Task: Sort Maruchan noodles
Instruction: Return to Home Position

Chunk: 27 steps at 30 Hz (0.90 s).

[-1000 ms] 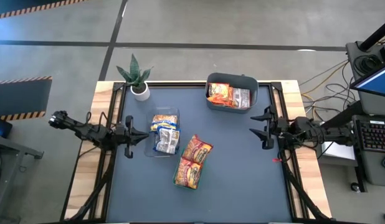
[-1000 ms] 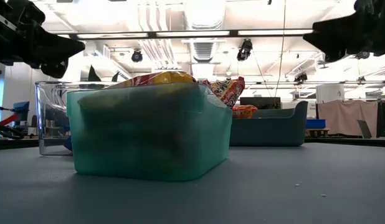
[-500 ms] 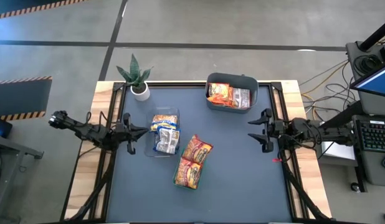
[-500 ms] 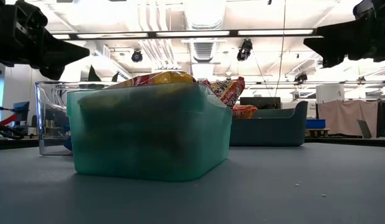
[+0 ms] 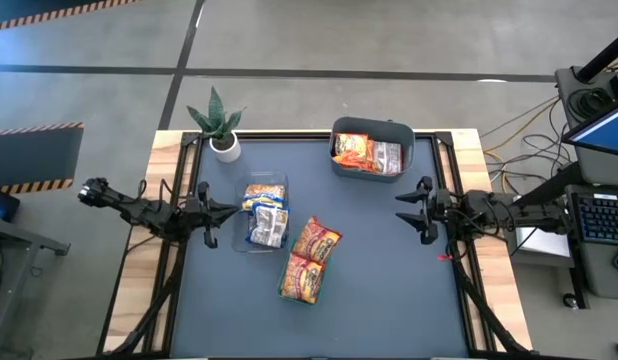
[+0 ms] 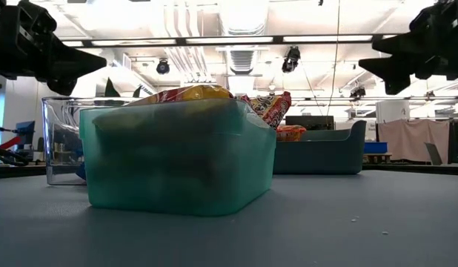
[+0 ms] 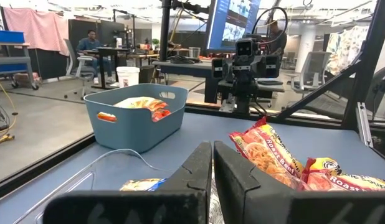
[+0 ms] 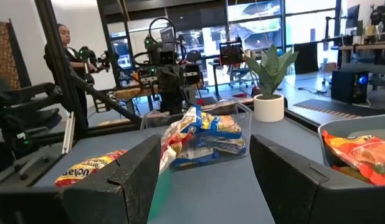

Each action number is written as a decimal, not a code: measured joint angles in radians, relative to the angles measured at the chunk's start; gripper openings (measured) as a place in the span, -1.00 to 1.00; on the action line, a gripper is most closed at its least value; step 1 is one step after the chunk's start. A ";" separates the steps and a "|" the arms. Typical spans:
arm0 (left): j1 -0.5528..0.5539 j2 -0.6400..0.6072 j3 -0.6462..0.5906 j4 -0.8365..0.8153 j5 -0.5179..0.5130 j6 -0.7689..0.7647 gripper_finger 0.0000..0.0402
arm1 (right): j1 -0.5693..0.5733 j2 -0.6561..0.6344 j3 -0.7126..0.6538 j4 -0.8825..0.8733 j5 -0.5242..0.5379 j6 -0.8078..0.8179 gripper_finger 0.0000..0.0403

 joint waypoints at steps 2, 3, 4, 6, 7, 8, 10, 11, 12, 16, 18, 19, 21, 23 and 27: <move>0.000 0.000 0.000 0.000 0.000 0.000 -1.00 | 0.000 0.000 0.000 0.001 0.000 -0.012 0.16; 0.000 0.000 0.000 0.000 0.000 0.000 -1.00 | 0.000 0.000 0.000 0.001 0.000 -0.017 0.16; 0.000 0.000 0.000 0.000 0.000 0.000 -1.00 | 0.000 0.000 0.000 0.001 0.000 -0.021 0.16; 0.000 0.000 0.000 0.000 0.000 0.000 -1.00 | 0.000 0.000 0.000 0.001 0.000 -0.020 0.16; 0.000 0.000 0.000 0.000 0.000 0.000 -1.00 | 0.000 0.000 0.000 0.001 0.000 -0.015 0.16; 0.000 0.000 0.000 0.000 0.000 0.000 -1.00 | 0.000 0.000 0.000 0.001 0.000 -0.012 0.16; 0.000 0.000 0.000 0.000 0.000 0.000 -1.00 | 0.000 0.000 0.000 0.002 0.000 -0.012 0.16; 0.000 0.000 0.000 0.000 0.000 0.000 -1.00 | 0.000 0.000 0.000 0.002 0.000 -0.012 0.16; 0.000 0.000 0.000 0.000 0.000 0.000 -1.00 | 0.000 0.000 0.000 0.002 0.000 -0.012 0.16; 0.000 0.000 0.000 0.000 0.000 0.000 -1.00 | 0.000 0.000 0.000 0.002 0.000 -0.012 0.16; 0.000 0.000 0.000 0.000 0.000 0.000 -1.00 | 0.000 0.000 0.000 0.002 0.000 -0.012 0.16; 0.000 0.000 0.000 0.000 0.000 0.000 -1.00 | 0.000 0.000 0.000 0.002 0.000 -0.012 0.16; 0.000 0.000 0.000 0.000 0.001 0.000 -1.00 | 0.000 0.000 -0.001 0.002 0.000 -0.012 0.16; 0.000 0.000 0.000 0.000 0.001 0.000 -1.00 | 0.000 0.000 -0.001 0.002 0.000 -0.012 0.16; 0.000 0.000 0.000 0.000 0.001 0.000 -1.00 | 0.000 0.000 -0.001 0.002 0.000 -0.012 0.16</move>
